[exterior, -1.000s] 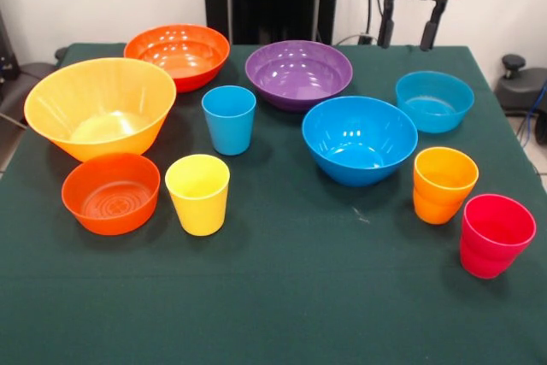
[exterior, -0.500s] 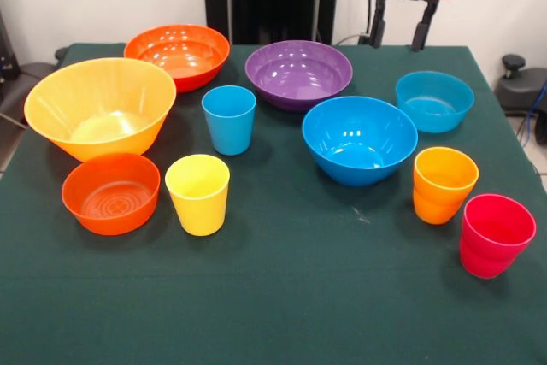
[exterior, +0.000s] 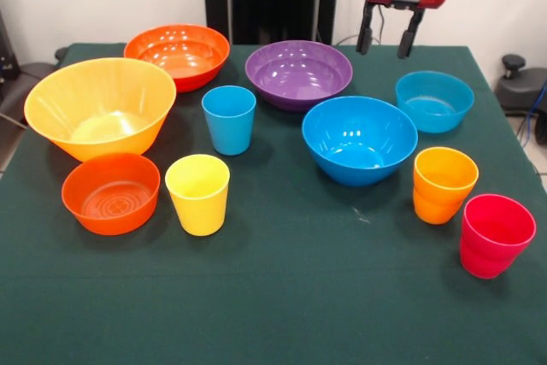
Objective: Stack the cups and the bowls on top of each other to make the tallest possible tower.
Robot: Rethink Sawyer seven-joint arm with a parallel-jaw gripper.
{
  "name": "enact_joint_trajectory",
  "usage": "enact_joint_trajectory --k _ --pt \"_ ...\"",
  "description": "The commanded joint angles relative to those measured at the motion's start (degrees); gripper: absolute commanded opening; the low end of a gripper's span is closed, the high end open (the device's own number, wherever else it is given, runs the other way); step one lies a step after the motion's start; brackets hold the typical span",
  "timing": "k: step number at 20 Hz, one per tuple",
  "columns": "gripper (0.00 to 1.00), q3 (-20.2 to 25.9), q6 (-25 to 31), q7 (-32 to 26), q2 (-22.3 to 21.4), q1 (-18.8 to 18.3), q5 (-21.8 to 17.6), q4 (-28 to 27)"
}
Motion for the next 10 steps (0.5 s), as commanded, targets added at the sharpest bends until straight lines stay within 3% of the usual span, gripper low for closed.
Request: enact_joint_trajectory --k 1,10 --pt "1.0 2.26 2.78 8.93 2.59 0.78 0.66 -1.7" --pt "1.0 1.83 3.41 8.94 2.7 1.11 0.75 -2.04"
